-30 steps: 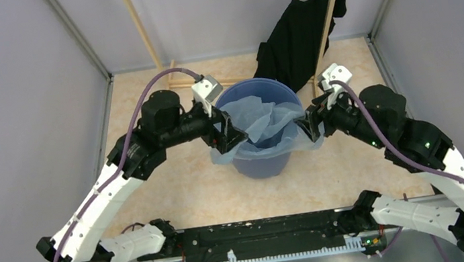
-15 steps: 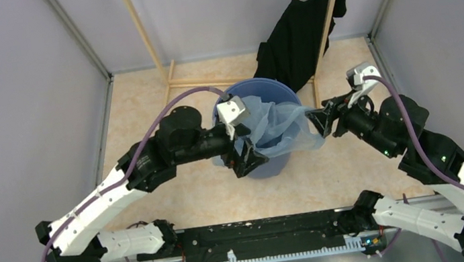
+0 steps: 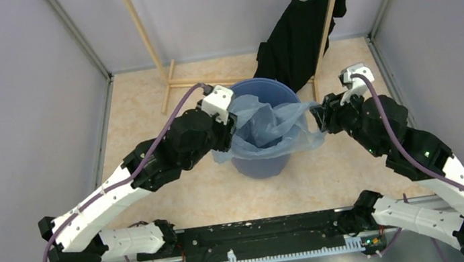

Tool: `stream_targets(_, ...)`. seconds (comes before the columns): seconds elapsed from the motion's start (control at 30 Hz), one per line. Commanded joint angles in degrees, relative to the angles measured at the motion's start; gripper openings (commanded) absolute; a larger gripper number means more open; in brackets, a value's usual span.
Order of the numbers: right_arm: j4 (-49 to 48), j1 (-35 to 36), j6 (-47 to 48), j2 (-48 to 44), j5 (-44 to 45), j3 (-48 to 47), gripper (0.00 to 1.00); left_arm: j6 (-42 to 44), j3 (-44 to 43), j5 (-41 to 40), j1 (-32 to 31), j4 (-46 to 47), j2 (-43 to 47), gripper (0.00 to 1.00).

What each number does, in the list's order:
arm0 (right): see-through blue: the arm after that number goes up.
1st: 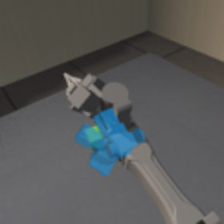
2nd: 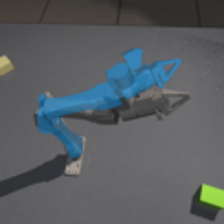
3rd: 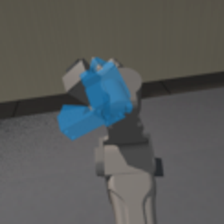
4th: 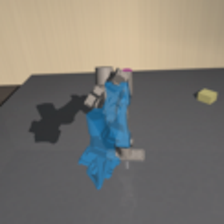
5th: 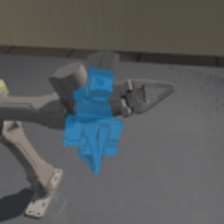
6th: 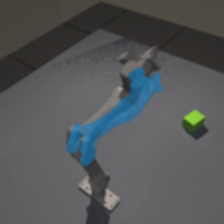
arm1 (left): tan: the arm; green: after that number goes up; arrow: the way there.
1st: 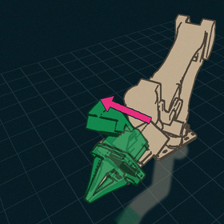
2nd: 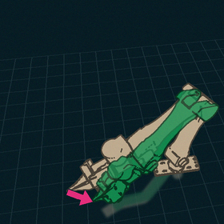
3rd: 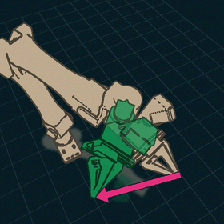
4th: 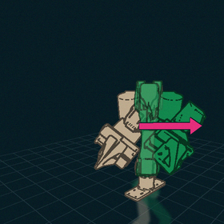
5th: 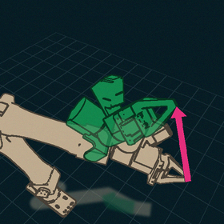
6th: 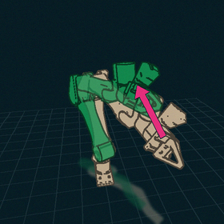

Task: Put the trash bags into the trash bin

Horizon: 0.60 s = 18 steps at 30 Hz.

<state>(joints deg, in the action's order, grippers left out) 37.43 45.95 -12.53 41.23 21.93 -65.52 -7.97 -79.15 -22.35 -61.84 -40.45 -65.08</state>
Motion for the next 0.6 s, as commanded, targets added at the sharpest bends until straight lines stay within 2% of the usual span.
stream_targets(0.0,-1.95,-0.23,-0.03,1.0,9.5,1.32,0.43,-2.44,0.61,-8.61,3.61,0.25,2.04,0.52)
stream_targets(0.17,-4.6,-0.53,2.62,4.31,16.56,1.29,0.37,-2.36,1.19,-0.43,14.84,1.62,1.84,0.44)
stream_targets(0.27,-6.66,-2.31,3.36,5.72,17.42,1.57,0.35,-1.22,1.92,1.66,18.54,3.17,2.2,0.41)
stream_targets(0.4,-9.99,-8.72,2.73,7.81,10.84,2.62,0.32,-1.07,3.96,4.92,23.27,5.58,1.57,0.4)
stream_targets(0.57,-12.34,-16.23,1.92,11.87,1.17,1.69,0.29,-3.02,4.57,9.82,28.78,9.42,-0.85,0.28)
